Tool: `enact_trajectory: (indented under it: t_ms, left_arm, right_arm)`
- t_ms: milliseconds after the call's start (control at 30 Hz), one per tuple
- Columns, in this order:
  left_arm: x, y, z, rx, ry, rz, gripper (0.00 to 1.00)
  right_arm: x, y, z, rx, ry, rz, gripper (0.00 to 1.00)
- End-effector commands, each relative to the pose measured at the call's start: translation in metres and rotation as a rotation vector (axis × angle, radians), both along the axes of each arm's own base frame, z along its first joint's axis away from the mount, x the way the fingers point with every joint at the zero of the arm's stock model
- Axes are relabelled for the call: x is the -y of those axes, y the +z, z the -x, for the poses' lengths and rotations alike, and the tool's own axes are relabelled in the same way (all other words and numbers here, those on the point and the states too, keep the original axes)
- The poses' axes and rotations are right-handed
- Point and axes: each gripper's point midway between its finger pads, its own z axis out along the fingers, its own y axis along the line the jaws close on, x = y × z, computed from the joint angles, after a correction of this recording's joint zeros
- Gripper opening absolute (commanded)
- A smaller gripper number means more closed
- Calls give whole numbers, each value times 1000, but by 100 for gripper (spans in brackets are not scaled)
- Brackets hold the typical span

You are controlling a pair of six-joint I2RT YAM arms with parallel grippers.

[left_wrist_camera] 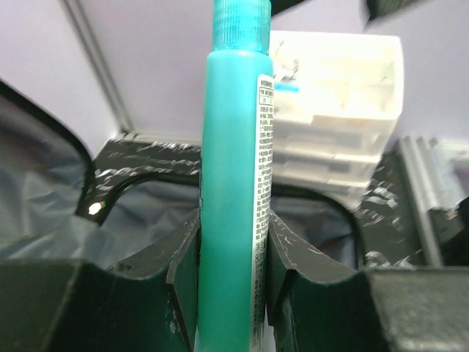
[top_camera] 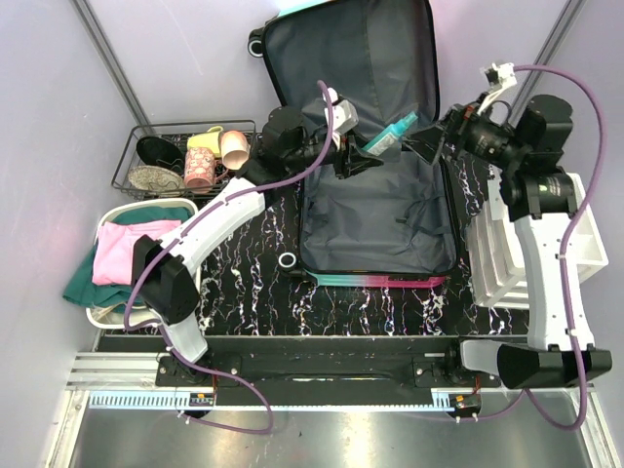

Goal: Open, take out, and arrange the luggage

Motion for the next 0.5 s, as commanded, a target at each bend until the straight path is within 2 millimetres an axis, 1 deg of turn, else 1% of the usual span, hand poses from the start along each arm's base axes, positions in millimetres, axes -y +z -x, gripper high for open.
enact_trajectory:
  t_ms: [0, 33, 67, 167, 233, 300, 333, 400, 433, 467]
  left_arm:
    - [11, 62, 26, -147, -135, 213, 0]
    - [12, 66, 28, -179, -149, 231, 0]
    - [13, 65, 28, -196, -156, 239, 0]
    - [14, 69, 33, -224, -186, 259, 0]
    - [17, 66, 36, -230, -193, 254, 0]
    - [19, 66, 38, -234, -196, 253, 0]
    - [20, 65, 39, -244, -196, 252, 0]
    - [21, 63, 39, -259, -193, 253, 1]
    - [21, 61, 37, -277, -188, 253, 5]
    - [20, 62, 35, -282, -178, 254, 17]
  right_arm:
    - [-24, 19, -20, 80, 40, -43, 100]
    - [-27, 17, -24, 76, 48, -46, 100]
    - [-35, 18, -23, 83, 71, -47, 99]
    - [-44, 17, -28, 85, 88, -49, 93]
    - [-47, 17, -32, 79, 94, -56, 81]
    - [-50, 19, -34, 87, 107, -63, 67]
    - [-50, 21, -35, 89, 105, -67, 48]
    - [-50, 23, -33, 95, 110, -65, 30]
    - [-49, 26, -31, 102, 104, -66, 17]
    - [-48, 28, -30, 99, 97, -67, 11]
